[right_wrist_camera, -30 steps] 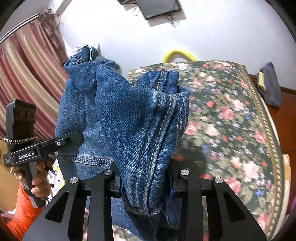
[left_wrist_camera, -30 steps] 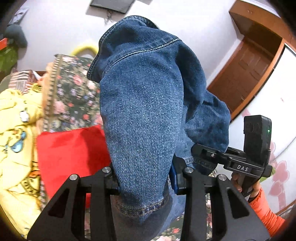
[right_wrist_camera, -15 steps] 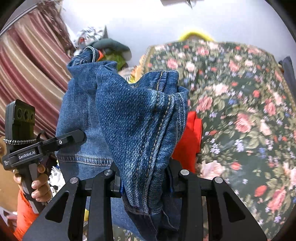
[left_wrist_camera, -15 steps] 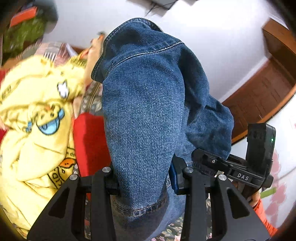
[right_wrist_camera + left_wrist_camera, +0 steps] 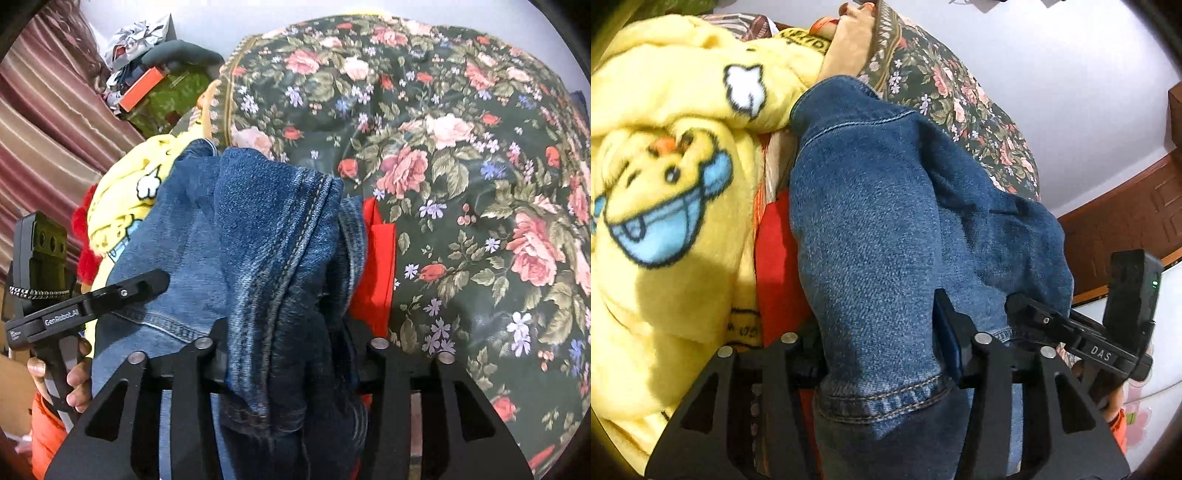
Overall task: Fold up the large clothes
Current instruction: 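Place the folded jacket onto the red cloth with both grippers and release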
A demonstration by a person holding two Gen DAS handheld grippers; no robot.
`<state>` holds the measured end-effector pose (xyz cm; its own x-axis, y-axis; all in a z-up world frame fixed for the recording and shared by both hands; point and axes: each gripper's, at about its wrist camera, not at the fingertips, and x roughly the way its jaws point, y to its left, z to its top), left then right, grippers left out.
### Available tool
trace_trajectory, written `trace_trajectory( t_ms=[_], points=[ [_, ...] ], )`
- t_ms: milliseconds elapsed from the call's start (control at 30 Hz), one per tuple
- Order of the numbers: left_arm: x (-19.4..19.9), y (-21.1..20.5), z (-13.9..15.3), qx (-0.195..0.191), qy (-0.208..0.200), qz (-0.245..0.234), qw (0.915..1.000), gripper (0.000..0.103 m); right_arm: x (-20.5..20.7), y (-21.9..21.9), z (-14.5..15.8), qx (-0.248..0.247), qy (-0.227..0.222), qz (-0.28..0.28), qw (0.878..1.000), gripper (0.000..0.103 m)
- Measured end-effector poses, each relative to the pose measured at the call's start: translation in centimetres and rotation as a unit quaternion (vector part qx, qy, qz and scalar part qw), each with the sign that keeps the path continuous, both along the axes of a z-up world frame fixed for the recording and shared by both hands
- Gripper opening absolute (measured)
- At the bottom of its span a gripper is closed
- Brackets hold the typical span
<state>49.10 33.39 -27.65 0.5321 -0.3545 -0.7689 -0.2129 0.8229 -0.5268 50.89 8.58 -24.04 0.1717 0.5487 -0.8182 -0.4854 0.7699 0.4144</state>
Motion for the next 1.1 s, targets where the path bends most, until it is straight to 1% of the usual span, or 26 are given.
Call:
trace_trajectory(
  t_ms=[33,100,167,200,233,300,333,367,400,467,533,633,667,700,733,767,800,833,900,933,967,1000,1033,1067,1100],
  points=[
    [-0.4,0.0,0.2,0.001,0.0,-0.001,1.0,0.054,-0.1,-0.2,0.1,0.002,-0.001,0.003,1.0,0.043],
    [-1.2,-0.2,0.7,0.007,-0.001,-0.003,1.0,0.055,-0.2,-0.5,0.6,-0.001,-0.006,0.004,1.0,0.047],
    [-2.2,-0.6,2.0,0.036,-0.008,-0.007,0.9993,0.054,-1.1,-0.9,1.4,-0.01,-0.022,0.004,1.0,0.047],
    [-2.8,-1.0,3.0,0.067,-0.013,-0.009,0.9976,0.054,-1.4,-1.0,1.9,-0.014,-0.031,0.004,0.999,0.047],
    [-3.0,-1.4,3.7,0.089,-0.017,-0.011,0.9958,0.054,-1.8,-1.2,2.4,-0.018,-0.042,0.003,0.999,0.047],
    [-4.1,-2.7,5.8,0.162,-0.036,-0.022,0.9859,0.054,-3.1,-1.5,4.0,-0.028,-0.083,0.007,0.996,0.047],
    [-4.5,-2.9,6.2,0.181,-0.043,-0.026,0.9823,0.054,-3.4,-1.5,4.5,-0.029,-0.1,0.007,0.994,0.047],
    [-5.0,-3.6,7.1,0.204,-0.054,-0.033,0.9768,0.054,-4.3,-1.6,5.5,-0.03,-0.126,0.009,0.992,0.047],
    [-5.5,-4.3,8.0,0.219,-0.067,-0.042,0.9726,0.054,-4.9,-1.4,6.2,-0.027,-0.143,0.014,0.989,0.047],
    [-6.2,-5.1,9.2,0.221,-0.086,-0.054,0.9698,0.055,-6.0,-0.8,7.3,-0.019,-0.164,0.033,0.986,0.047],
    [-6.8,-5.9,9.9,0.216,-0.103,-0.063,0.969,0.055,-6.8,0.4,7.7,-0.012,-0.17,0.06,0.983,0.047],
    [-7.3,-7.0,9.5,0.216,-0.108,-0.076,0.9675,0.055,-7.4,2.0,6.6,-0.014,-0.155,0.094,0.983,0.047],
    [-7.2,-7.3,8.9,0.222,-0.102,-0.079,0.9665,0.055,-7.4,2.5,5.7,-0.023,-0.146,0.1,0.984,0.047],
    [-7.1,-7.4,7.8,0.233,-0.085,-0.079,0.9655,0.055,-7.3,2.7,4.8,-0.035,-0.143,0.102,0.984,0.047],
    [-6.9,-7.4,6.9,0.241,-0.069,-0.079,0.9649,0.055,-7.3,2.8,4.0,-0.044,-0.143,0.103,0.983,0.047],
    [-6.7,-7.6,6.2,0.25,-0.061,-0.078,0.9633,0.054,-7.3,2.7,3.5,-0.053,-0.147,0.104,0.982,0.047],
    [-6.9,-7.6,5.5,0.272,-0.058,-0.073,0.9578,0.055,-7.4,2.4,3.0,-0.064,-0.158,0.105,0.98,0.047],
    [-7.1,-7.8,5.2,0.282,-0.059,-0.074,0.9546,0.055,-7.5,2.2,2.8,-0.068,-0.162,0.108,0.979,0.047],
    [-7.9,-8.3,4.9,0.312,-0.071,-0.079,0.9441,0.056,-7.8,1.6,2.6,-0.075,-0.168,0.121,0.976,0.047],
    [-8.2,-8.5,4.9,0.322,-0.072,-0.079,0.9408,0.059,-8.1,1.4,2.5,-0.08,-0.172,0.127,0.974,0.046],
    [-8.6,-8.9,4.7,0.338,-0.07,-0.08,0.9352,0.062,-8.5,1.2,2.4,-0.086,-0.179,0.133,0.971,0.046],
    [-8.8,-9.0,4.5,0.343,-0.068,-0.081,0.9334,0.062,-9.0,1.0,2.4,-0.093,-0.185,0.139,0.968,0.046],
    [-8.9,-9.0,4.3,0.342,-0.067,-0.08,0.9337,0.062,-9.4,0.7,2.3,-0.099,-0.192,0.142,0.966,0.047],
    [-9.2,-8.8,4.2,0.335,-0.065,-0.077,0.937,0.062,-9.7,0.4,2.5,-0.103,-0.198,0.145,0.964,0.047],
    [-9.4,-8.4,4.2,0.322,-0.062,-0.07,0.9422,0.063,-10.2,0.2,2.6,-0.108,-0.205,0.145,0.962,0.047]
  ],
)
